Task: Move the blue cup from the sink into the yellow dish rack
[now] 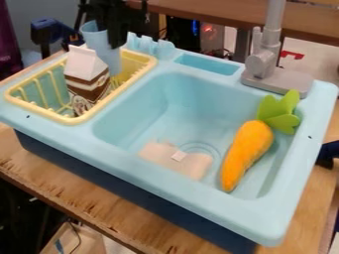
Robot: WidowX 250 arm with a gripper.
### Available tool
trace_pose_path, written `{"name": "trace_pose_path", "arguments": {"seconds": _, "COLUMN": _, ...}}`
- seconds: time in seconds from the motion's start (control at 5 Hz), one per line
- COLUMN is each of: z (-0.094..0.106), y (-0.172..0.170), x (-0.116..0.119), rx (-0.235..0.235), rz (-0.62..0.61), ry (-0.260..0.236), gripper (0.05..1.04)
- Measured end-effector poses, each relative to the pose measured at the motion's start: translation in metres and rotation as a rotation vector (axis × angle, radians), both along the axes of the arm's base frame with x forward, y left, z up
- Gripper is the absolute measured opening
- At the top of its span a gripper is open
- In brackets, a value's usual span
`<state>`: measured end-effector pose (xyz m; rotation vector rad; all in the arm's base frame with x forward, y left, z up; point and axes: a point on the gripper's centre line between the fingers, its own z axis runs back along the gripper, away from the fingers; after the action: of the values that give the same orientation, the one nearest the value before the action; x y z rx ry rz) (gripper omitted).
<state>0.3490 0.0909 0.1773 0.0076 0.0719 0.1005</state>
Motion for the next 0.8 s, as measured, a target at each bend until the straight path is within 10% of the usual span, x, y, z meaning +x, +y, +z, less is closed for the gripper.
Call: {"name": "trace_pose_path", "arguments": {"seconds": 0.8, "z": 0.002, "y": -0.021, "x": 0.010, "rx": -0.007, "rz": -0.034, "ry": -0.005, "gripper": 0.094}}
